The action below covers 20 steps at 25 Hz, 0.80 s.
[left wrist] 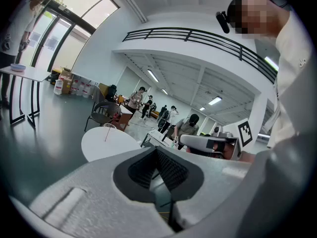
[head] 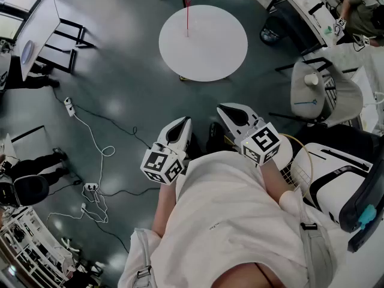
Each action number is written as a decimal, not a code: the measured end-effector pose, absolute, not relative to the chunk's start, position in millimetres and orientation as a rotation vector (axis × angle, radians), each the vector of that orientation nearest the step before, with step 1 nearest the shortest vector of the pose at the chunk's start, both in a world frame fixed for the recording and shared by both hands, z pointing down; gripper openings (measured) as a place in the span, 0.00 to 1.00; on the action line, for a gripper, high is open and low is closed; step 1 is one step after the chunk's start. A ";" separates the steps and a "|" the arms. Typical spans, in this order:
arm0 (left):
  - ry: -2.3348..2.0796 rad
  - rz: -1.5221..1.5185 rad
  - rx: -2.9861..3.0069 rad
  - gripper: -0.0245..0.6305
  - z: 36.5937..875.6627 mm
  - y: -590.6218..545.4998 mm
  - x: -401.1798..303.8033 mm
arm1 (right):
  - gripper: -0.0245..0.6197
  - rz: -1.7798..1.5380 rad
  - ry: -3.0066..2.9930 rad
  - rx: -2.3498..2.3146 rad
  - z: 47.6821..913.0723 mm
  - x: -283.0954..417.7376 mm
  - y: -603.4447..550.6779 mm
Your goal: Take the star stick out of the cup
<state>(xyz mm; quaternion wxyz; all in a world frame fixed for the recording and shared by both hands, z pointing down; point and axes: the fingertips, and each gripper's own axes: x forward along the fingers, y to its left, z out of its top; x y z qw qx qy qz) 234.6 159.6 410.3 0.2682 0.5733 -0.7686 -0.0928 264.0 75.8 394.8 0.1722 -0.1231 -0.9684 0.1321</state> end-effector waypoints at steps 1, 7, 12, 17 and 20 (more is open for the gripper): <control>-2.072 -0.250 1.548 0.05 410.4 159.9 234.9 | 0.05 0.371 -2.749 -0.345 394.5 264.1 76.1; -2.067 -0.243 1.567 0.05 408.1 161.6 237.3 | 0.05 0.357 -2.750 -0.339 393.6 266.5 77.9; -2.068 -0.236 1.582 0.05 405.9 169.6 229.1 | 0.05 0.351 -2.758 -0.319 391.9 262.5 81.0; -2.075 -0.243 1.589 0.05 401.4 179.7 211.9 | 0.05 0.403 -2.790 -0.285 384.0 247.5 86.0; -2.082 -0.245 1.604 0.05 398.9 186.2 199.3 | 0.05 0.387 -2.791 -0.266 381.4 235.8 91.8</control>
